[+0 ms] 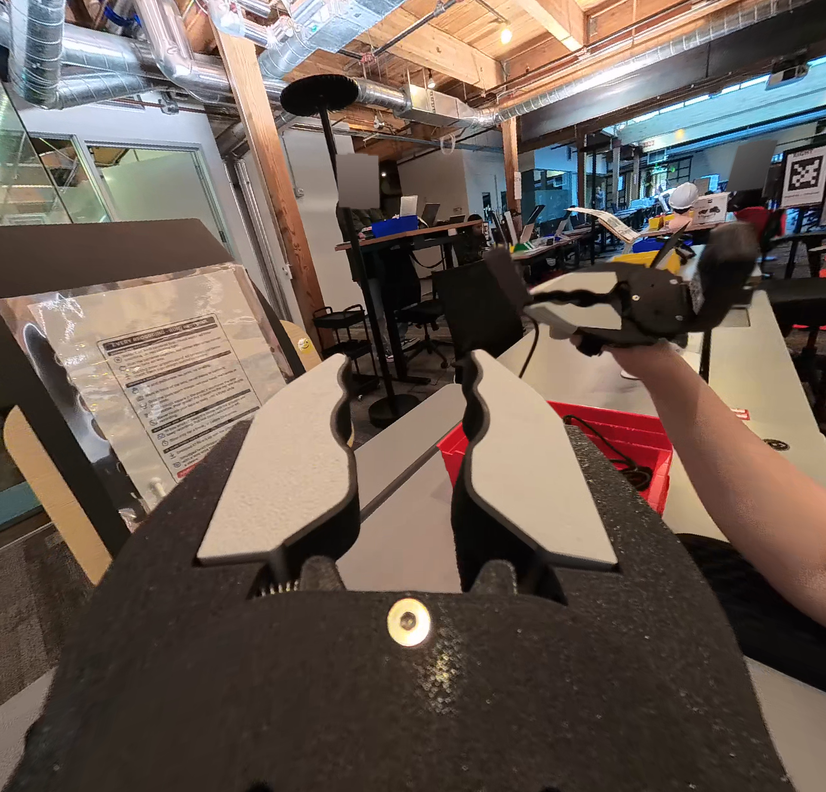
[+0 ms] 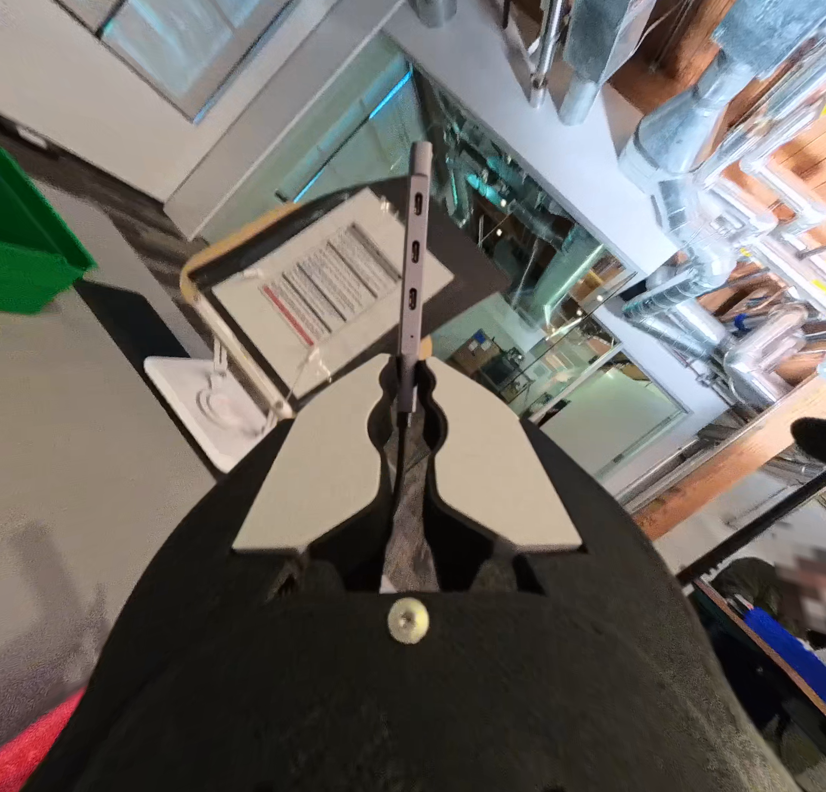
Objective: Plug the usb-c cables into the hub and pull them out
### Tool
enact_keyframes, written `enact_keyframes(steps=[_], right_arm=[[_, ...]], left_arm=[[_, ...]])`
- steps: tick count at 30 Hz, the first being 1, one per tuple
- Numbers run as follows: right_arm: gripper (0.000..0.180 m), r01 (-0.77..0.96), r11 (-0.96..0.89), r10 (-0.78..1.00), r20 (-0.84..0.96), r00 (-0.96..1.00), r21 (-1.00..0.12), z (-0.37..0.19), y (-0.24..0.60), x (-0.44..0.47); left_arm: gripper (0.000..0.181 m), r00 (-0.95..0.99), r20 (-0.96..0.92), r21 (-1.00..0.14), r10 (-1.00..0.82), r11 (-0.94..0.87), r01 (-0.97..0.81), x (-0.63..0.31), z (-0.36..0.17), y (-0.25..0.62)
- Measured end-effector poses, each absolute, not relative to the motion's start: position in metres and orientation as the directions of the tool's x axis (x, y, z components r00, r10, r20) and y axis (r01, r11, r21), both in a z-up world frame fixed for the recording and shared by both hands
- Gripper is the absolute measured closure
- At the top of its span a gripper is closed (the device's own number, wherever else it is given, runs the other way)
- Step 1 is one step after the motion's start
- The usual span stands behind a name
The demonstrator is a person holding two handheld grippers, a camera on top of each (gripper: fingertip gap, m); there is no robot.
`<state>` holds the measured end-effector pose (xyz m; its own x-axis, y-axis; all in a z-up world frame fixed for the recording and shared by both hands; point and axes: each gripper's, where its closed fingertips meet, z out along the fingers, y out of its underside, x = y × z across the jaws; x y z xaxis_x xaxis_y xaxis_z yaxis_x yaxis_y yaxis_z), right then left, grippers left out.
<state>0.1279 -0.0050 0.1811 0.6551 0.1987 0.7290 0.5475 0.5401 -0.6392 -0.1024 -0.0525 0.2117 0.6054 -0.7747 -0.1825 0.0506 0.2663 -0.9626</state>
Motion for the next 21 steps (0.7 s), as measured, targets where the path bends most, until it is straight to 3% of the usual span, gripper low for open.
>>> enact_keyframes(steps=[5,10,15,18,21], right_arm=[[0.170,0.657,0.281,0.366,0.711,0.601,-0.700,0.104,0.037,0.190],[0.170,0.678,-0.076,0.520,0.551,0.652,-0.731,0.019,0.066,0.236],[0.170,0.789,-0.346,0.614,0.514,0.599,-0.507,-0.059,0.077,0.255],[0.168,0.785,-0.407,0.591,0.521,0.616,-0.467,-0.069,0.085,0.261],[0.151,0.735,-0.379,0.482,0.558,0.676,-0.563,-0.029,0.083,0.269]], left_arm=[[0.136,0.605,-0.192,-0.965,-0.773,0.260,0.027,-0.102,0.208,-0.051],[0.137,0.606,-0.192,-0.967,-0.772,0.256,0.020,-0.103,0.207,-0.050],[0.136,0.609,-0.192,-0.970,-0.770,0.243,0.001,-0.103,0.204,-0.047],[0.136,0.619,-0.198,-0.972,-0.760,0.235,-0.023,-0.106,0.201,-0.045],[0.131,0.677,-0.208,-0.976,-0.706,0.195,-0.096,-0.123,0.194,-0.035]])
